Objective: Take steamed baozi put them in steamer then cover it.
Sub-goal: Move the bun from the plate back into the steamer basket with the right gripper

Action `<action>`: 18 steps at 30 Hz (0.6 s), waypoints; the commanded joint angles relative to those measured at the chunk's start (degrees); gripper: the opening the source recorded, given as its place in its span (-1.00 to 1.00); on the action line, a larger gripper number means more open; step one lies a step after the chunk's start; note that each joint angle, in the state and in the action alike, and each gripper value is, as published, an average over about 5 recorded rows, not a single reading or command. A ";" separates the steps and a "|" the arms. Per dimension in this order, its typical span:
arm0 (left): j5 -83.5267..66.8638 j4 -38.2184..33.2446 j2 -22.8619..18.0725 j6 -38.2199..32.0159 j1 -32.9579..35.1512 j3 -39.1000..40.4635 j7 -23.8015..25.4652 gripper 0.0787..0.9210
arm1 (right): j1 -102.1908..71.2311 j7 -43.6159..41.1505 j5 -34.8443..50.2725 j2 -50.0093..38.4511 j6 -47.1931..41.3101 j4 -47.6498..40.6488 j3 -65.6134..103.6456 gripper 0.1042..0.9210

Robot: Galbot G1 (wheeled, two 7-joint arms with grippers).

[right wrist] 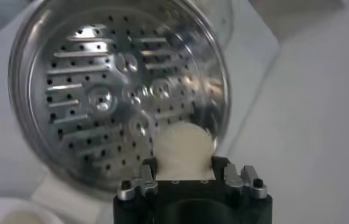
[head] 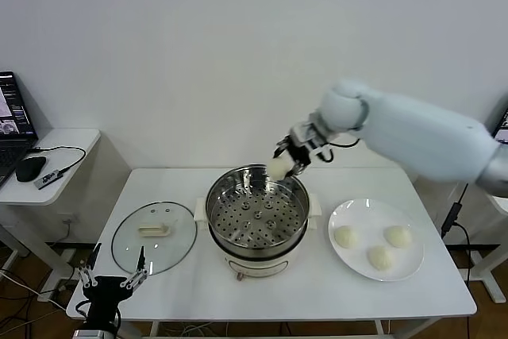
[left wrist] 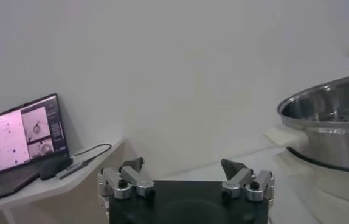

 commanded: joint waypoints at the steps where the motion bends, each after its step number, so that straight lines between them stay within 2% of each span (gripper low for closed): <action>1: 0.03 -0.02 -0.08 -0.05 0.09 -0.53 0.02 0.77 | -0.14 2.74 -8.08 8.98 9.88 -1.99 -6.43 0.14; 8: 0.20 -0.66 -0.64 0.00 0.38 -0.68 0.10 0.77 | -3.80 5.36 -19.77 13.50 18.99 -10.88 -5.84 0.14; 18: 0.39 -1.27 -1.14 0.04 0.50 -0.47 0.17 0.77 | -5.34 6.97 -25.93 15.42 25.27 -15.69 -5.18 0.14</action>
